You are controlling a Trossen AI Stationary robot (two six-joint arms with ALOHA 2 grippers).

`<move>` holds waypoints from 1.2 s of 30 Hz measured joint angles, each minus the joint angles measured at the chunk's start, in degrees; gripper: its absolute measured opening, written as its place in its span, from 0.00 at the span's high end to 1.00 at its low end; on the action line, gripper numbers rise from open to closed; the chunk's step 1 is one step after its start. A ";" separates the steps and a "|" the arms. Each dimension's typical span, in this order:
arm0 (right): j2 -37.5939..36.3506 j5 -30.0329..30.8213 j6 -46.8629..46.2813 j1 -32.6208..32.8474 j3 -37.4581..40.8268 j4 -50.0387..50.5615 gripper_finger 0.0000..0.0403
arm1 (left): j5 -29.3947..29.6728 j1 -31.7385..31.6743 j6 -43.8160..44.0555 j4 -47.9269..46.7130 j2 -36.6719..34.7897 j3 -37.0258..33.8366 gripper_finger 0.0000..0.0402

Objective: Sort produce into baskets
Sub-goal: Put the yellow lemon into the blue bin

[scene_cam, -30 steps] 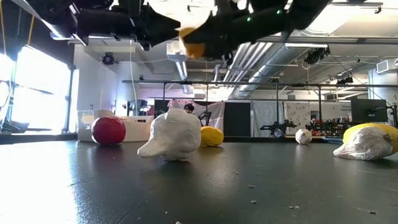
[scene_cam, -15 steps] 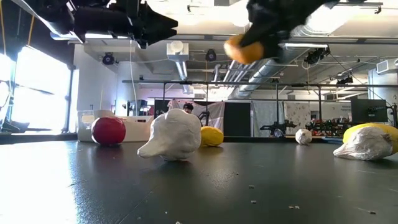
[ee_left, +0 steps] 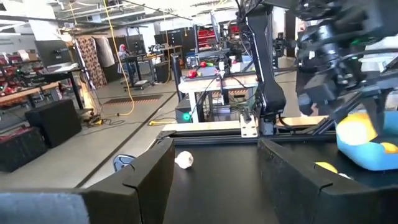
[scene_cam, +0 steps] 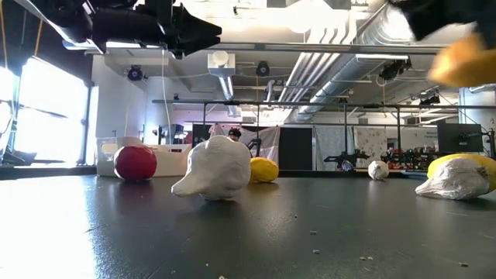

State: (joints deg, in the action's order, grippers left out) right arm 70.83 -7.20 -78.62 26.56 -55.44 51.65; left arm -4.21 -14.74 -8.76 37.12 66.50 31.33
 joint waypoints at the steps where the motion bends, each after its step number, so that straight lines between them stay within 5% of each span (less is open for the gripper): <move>1: 0.00 -0.11 -3.49 2.18 0.00 0.81 0.52 | 0.00 0.00 -0.34 0.00 0.00 0.00 0.47; 8: 0.02 -1.70 -26.69 17.19 0.00 0.14 0.52 | -0.03 0.00 -1.20 0.35 0.02 -0.02 0.47; 14: 0.11 -1.56 -36.98 26.70 0.00 2.75 0.52 | -0.08 0.00 -1.42 0.47 0.02 -0.02 0.47; 22: 4.59 -0.35 -33.25 31.46 0.00 9.44 0.52 | -0.15 0.06 0.26 0.35 0.02 -0.02 0.47; 36: 14.45 -0.41 -25.43 31.09 0.00 7.29 0.52 | -0.15 0.13 2.55 0.46 0.02 -0.02 0.47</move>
State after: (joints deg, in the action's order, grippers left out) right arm 85.27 -7.62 -104.05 57.65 -55.44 58.94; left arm -4.36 -14.61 -6.22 37.58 66.52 31.31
